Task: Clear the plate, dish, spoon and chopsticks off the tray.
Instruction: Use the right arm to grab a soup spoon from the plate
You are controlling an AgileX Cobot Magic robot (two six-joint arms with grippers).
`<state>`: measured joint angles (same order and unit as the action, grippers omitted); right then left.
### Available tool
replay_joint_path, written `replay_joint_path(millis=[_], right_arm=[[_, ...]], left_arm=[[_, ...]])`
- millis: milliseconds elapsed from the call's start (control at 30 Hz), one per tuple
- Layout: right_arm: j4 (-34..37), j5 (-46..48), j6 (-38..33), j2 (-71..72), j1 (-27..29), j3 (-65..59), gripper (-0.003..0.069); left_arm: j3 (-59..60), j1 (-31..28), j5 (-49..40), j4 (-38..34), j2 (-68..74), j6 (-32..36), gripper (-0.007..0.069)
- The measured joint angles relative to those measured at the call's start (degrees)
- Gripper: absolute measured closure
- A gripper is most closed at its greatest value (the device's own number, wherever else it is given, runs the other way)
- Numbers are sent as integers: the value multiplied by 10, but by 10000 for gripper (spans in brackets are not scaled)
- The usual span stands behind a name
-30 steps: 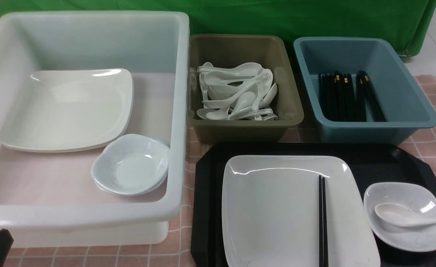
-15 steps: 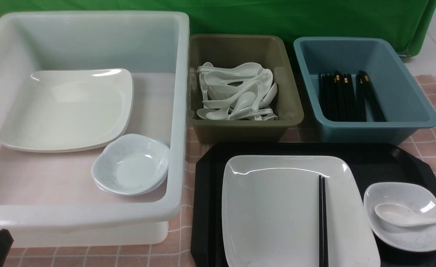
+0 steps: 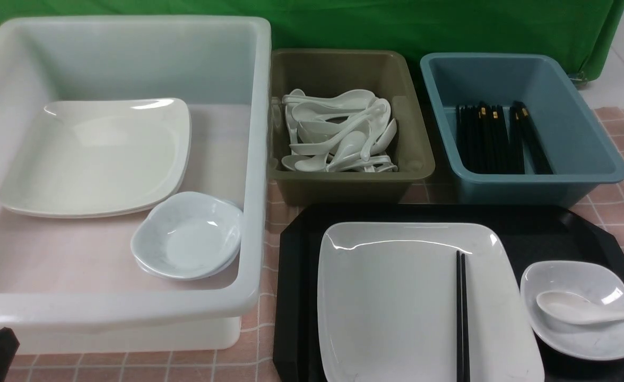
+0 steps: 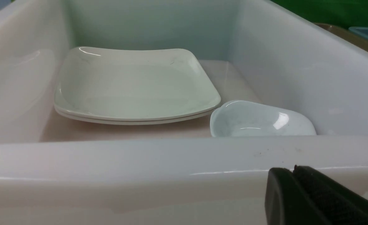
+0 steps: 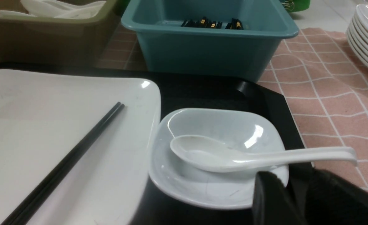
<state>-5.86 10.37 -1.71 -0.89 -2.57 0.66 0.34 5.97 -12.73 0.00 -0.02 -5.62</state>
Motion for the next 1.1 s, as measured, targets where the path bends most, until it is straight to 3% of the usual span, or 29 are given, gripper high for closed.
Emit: replay_joint_path(millis=[567,633,667,733,767,867,1100], right_arm=[[0,-21,17,0,0,-2,417],[21,-25,108,0,0,-3,417],[38,-31,188,0,0,-4,417],[48,-35,249,0,0,-4,417],[59,-38,338,0,0,-5,417],[67,-39,435,0,0,-5,417],[70,-45,480,0,0,-5,419]], left_arm=[[0,0,0,3,0,0,605],[0,0,0,3,0,0,605],[0,0,0,3,0,0,605],[0,0,0,0,0,0,605],[0,0,0,0,0,0,605],[0,0,0,0,0,0,605],[0,0,0,0,0,0,605]])
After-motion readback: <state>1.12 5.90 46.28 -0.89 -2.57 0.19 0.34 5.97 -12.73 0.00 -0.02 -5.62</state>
